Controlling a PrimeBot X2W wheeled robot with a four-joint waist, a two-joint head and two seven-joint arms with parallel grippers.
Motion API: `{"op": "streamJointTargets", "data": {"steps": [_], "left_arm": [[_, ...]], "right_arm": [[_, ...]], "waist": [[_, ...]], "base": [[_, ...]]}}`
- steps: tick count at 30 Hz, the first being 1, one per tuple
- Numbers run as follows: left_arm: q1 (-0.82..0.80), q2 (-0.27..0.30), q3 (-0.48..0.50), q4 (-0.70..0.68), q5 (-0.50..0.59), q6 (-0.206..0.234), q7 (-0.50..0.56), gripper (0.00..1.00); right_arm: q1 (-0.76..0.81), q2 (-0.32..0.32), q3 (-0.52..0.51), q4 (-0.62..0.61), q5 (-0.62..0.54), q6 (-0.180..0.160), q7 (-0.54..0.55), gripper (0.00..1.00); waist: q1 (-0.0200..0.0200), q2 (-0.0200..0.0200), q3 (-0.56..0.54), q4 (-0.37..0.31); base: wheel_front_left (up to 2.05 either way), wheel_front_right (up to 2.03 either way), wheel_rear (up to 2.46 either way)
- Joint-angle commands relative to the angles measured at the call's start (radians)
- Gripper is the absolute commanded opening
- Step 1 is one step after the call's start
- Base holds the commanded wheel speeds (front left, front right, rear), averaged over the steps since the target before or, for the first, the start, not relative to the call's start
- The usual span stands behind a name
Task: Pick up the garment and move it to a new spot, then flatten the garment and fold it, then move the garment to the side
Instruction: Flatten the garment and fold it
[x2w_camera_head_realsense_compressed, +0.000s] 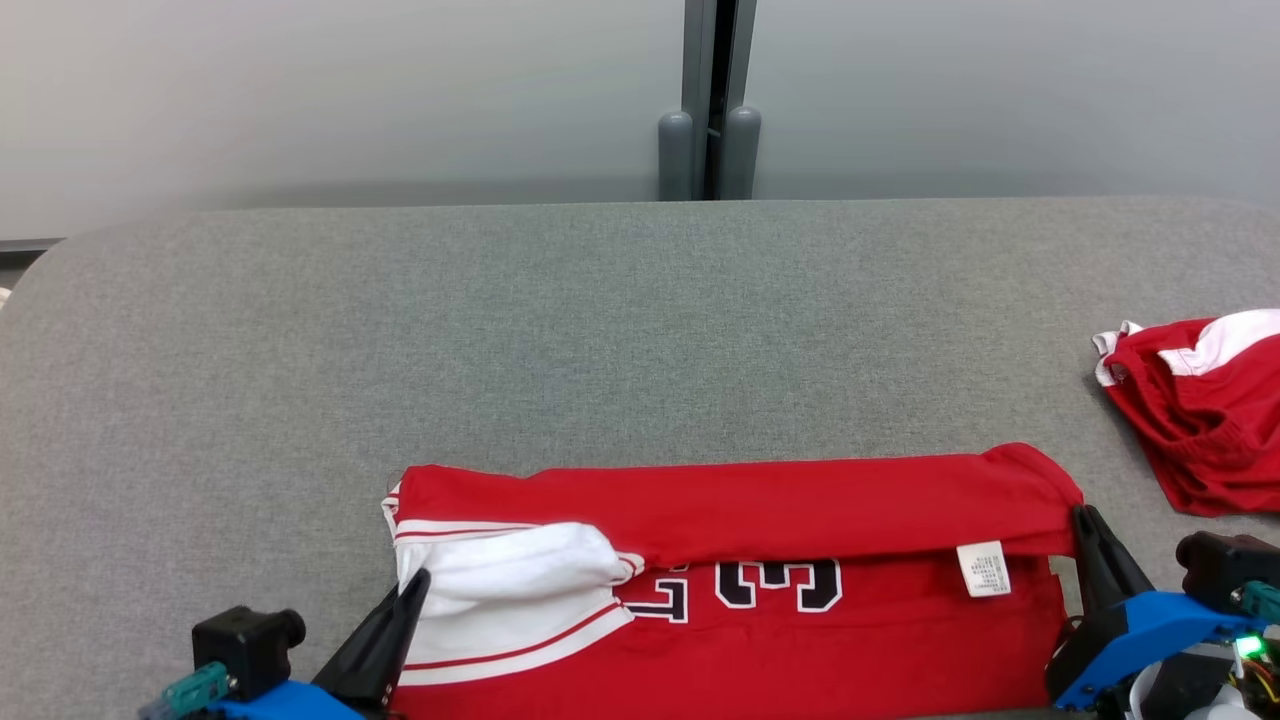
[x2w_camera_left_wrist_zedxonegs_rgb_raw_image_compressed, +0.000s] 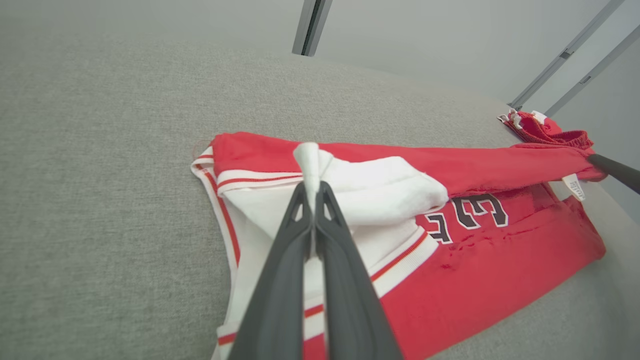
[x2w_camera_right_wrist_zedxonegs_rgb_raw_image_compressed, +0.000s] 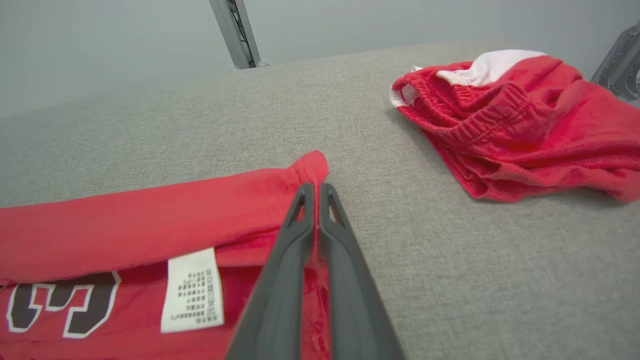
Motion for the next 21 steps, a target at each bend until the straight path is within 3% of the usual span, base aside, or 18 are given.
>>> {"op": "streamJointTargets", "data": {"steps": [1,3,4,5,6,7,8,9,15,21], "left_arm": [[0.016,-0.005,0.01,0.018,-0.006,-0.005,-0.02,0.0],[0.03,-0.014,0.011,0.041,-0.001,-0.01,-0.037,0.04],[0.036,-0.019,0.008,0.049,0.005,-0.014,-0.044,0.16],[0.043,-0.027,0.009,0.06,0.002,-0.018,-0.051,0.42],[0.048,-0.035,0.013,0.069,0.005,-0.026,-0.059,0.84],[0.052,-0.043,0.022,0.077,0.006,-0.029,-0.066,1.0],[0.058,-0.052,0.033,0.081,0.009,-0.035,-0.074,1.0],[0.066,-0.062,0.047,0.082,0.013,-0.039,-0.08,1.0],[0.152,-0.16,0.266,-0.013,0.091,-0.081,-0.086,1.0],[0.185,-0.219,0.356,-0.028,0.196,-0.088,-0.086,1.0]], "right_arm": [[0.022,0.002,-0.005,-0.004,-0.002,0.0,-0.01,0.0],[0.032,0.003,-0.001,0.001,0.017,0.0,-0.013,0.0],[0.037,0.003,0.0,0.005,0.025,0.0,-0.014,0.0],[0.043,0.003,0.001,0.009,0.031,0.0,-0.018,0.0],[0.048,0.003,0.002,0.013,0.036,0.0,-0.021,0.0],[0.053,0.002,0.0,0.015,0.04,0.0,-0.029,0.17],[0.059,0.002,-0.003,0.018,0.046,0.0,-0.036,0.43],[0.064,0.002,-0.008,0.022,0.052,0.0,-0.047,0.98],[0.078,0.002,-0.057,0.048,0.053,0.0,-0.087,1.0],[0.053,0.002,-0.072,0.074,0.042,0.0,-0.095,1.0]], "waist": [[0.0002,0.0,-0.005,-0.001],[0.0002,0.0,-0.009,0.001],[0.0002,0.0,-0.011,0.002],[0.0002,0.0,-0.014,0.003],[0.0002,0.0,-0.016,0.003],[0.0002,0.0,-0.018,0.003],[0.0002,0.0,-0.021,0.003],[0.0002,0.0,-0.023,0.003],[0.0002,0.0,-0.028,0.009],[0.0002,0.0,-0.034,0.015]], "base": [[0.0,0.0,0.0],[0.0,0.0,0.0],[0.0,0.0,0.0],[0.0,0.0,0.0],[0.0,0.0,0.0],[0.0,0.0,0.0],[0.0,0.0,0.0],[0.0,0.0,0.0],[0.0,0.0,0.0],[0.0,0.0,0.0]]}}
